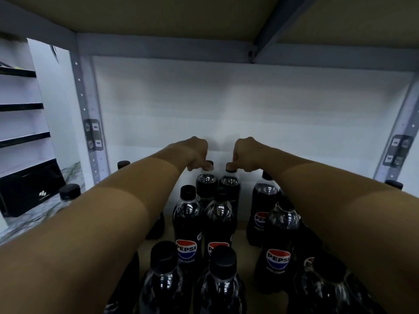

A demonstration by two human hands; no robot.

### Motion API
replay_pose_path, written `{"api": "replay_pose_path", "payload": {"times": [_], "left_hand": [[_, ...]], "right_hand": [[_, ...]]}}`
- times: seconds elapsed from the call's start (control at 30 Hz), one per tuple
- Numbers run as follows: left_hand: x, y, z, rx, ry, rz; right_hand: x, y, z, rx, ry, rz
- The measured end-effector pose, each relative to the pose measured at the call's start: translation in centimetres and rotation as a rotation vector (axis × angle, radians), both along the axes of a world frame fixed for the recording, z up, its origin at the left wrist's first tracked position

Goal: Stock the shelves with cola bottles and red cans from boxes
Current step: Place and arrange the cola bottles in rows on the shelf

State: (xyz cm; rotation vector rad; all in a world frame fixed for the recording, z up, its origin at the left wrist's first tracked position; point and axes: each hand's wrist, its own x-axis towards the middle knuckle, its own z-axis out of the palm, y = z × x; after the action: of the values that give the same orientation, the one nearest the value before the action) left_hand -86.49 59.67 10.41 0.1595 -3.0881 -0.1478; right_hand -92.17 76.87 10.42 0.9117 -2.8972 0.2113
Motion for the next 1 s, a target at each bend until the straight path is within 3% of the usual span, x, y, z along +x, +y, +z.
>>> {"api": "replay_pose_path", "payload": {"times": [0.27, 0.5, 0.73, 0.87, 1.0], "left_hand": [[-0.7, 0.6, -0.1, -0.016, 0.026, -0.04], [-0.4, -0.3, 0.1, 0.128, -0.016, -0.069], [-0.5, 0.0, 0.4, 0.081, 0.002, -0.109], [0.2, -1.0, 0.8, 0.181, -0.051, -0.168], [0.1, -1.2, -0.1, 0.268, 0.017, -0.104]], "right_hand": [[-0.6, 0.2, -0.1, -0.013, -0.012, 0.049], [-0.8, 0.6, 0.1, -0.018, -0.095, 0.051], [-0.4, 0.1, -0.2, -0.013, -0.037, 0.078], [-0.4, 1.2, 0.5, -0.022, -0.163, 0.163], [-0.4, 1.3, 0.0, -0.086, -0.14, 0.129]]}}
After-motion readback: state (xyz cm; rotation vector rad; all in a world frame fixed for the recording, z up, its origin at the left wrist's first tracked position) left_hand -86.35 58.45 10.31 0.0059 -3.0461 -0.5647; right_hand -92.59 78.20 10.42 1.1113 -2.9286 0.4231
